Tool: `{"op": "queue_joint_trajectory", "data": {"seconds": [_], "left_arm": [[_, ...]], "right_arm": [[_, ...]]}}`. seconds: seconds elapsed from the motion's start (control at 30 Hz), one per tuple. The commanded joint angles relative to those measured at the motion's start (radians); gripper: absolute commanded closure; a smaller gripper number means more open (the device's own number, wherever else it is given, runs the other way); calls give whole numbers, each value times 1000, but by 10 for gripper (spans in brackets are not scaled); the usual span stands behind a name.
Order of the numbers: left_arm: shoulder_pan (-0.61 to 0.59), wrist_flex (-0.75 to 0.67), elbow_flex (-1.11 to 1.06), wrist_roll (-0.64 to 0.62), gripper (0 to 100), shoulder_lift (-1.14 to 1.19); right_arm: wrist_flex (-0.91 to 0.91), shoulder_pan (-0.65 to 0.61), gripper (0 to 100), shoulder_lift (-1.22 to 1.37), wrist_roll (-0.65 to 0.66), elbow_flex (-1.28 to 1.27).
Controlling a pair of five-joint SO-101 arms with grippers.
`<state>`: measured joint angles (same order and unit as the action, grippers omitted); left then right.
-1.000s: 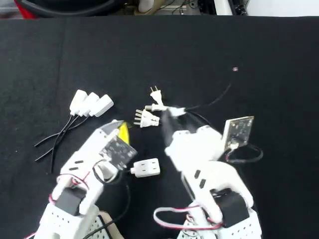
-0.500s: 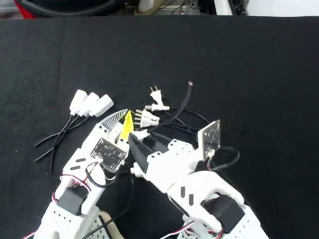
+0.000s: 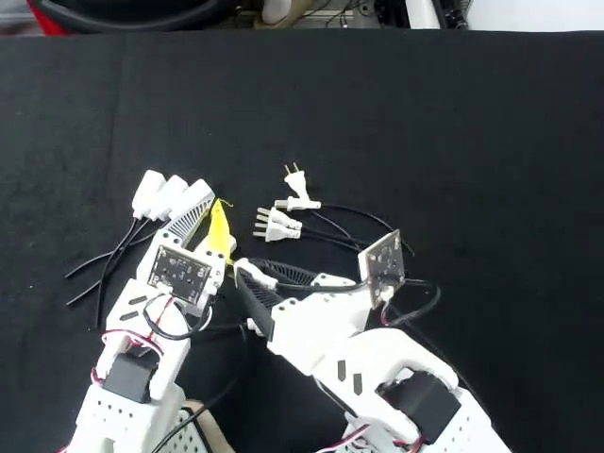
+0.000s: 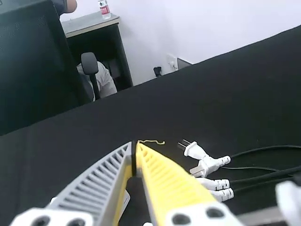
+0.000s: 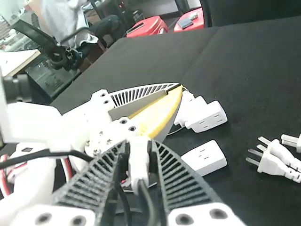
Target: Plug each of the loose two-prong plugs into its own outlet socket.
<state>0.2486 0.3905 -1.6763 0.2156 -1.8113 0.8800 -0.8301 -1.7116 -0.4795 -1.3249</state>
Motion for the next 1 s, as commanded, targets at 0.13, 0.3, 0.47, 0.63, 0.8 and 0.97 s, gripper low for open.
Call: {"op": "queue_joint_trajectory", "data": {"seconds": [0.13, 0.3, 0.47, 0.63, 0.8, 0.97], "left_arm": [[-65, 117, 28, 11, 967, -5], [-272, 414, 96, 204, 970, -5], [-460, 592, 105, 304, 970, -5], [-650, 626, 59, 351, 970, -5], [-722, 621, 10, 353, 970, -5], [-694, 623, -4, 353, 970, -5]], "right_arm": [[107, 66, 986, 16, 43, 64], [186, 129, 986, 177, 94, 130], [265, 149, 986, 510, 95, 295], [379, 150, 986, 796, 89, 435], [391, 152, 986, 934, 78, 438], [393, 152, 986, 995, 74, 417]]}}
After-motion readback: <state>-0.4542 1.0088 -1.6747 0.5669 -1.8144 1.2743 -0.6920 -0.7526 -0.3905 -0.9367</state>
